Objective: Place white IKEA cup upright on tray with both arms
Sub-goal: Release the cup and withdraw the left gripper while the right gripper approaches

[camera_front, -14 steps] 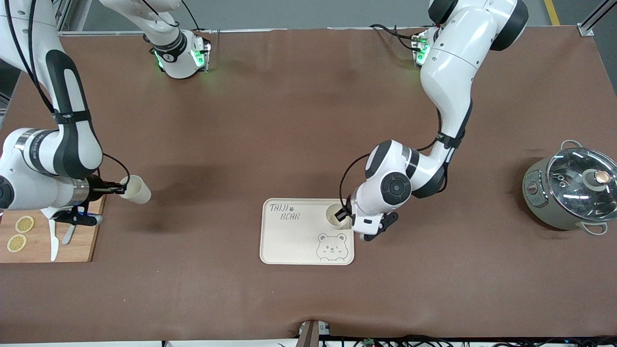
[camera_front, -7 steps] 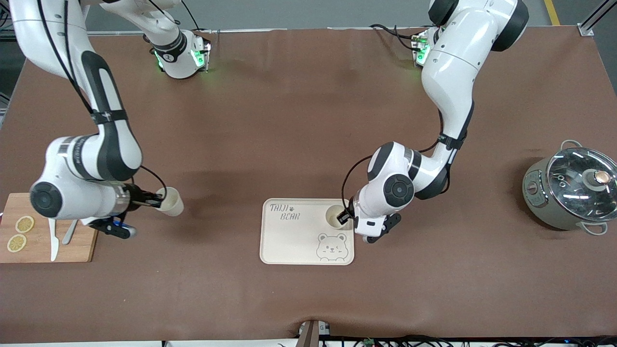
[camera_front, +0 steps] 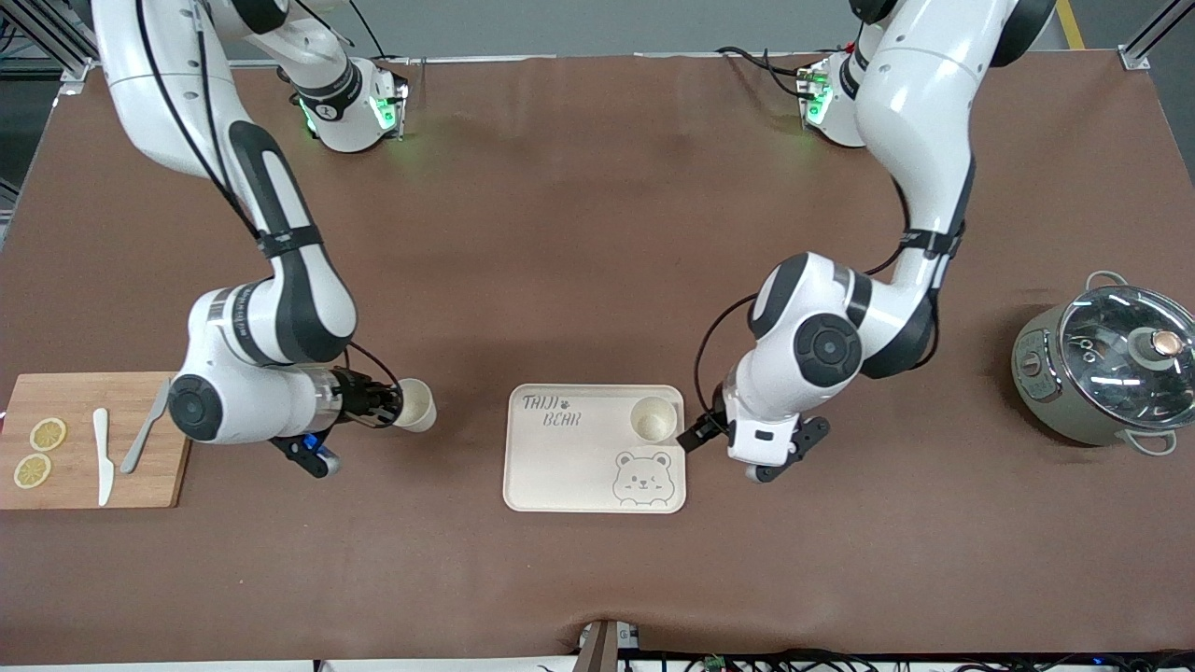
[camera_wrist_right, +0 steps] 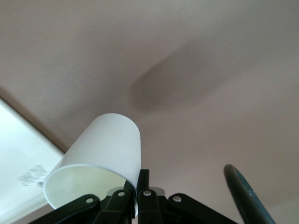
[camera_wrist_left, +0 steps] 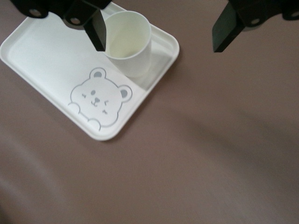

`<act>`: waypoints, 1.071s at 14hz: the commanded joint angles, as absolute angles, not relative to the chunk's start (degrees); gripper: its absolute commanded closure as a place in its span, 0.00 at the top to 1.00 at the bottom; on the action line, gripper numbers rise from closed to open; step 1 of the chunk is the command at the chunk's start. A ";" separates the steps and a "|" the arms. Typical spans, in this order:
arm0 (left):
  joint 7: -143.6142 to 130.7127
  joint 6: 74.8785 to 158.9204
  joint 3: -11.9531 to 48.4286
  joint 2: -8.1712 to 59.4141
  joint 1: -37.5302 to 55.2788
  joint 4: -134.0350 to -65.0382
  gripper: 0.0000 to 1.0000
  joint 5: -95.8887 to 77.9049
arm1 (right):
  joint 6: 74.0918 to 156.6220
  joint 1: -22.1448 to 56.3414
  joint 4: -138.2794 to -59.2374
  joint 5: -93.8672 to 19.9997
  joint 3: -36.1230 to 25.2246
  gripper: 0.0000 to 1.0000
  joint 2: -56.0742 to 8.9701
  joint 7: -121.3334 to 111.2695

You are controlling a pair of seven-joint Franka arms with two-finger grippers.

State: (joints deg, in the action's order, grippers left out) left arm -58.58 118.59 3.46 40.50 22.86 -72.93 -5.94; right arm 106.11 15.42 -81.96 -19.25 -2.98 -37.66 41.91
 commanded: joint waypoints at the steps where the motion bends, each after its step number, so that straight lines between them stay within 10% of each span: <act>1: -58.18 115.67 3.34 35.87 21.54 -74.79 1.00 -3.69 | 107.47 18.71 -77.17 -23.79 -3.34 0.00 -40.78 49.90; 15: -43.35 99.94 3.34 25.67 11.08 -74.88 1.00 2.64 | 122.87 29.53 -77.17 -30.23 -3.34 0.00 -46.85 66.45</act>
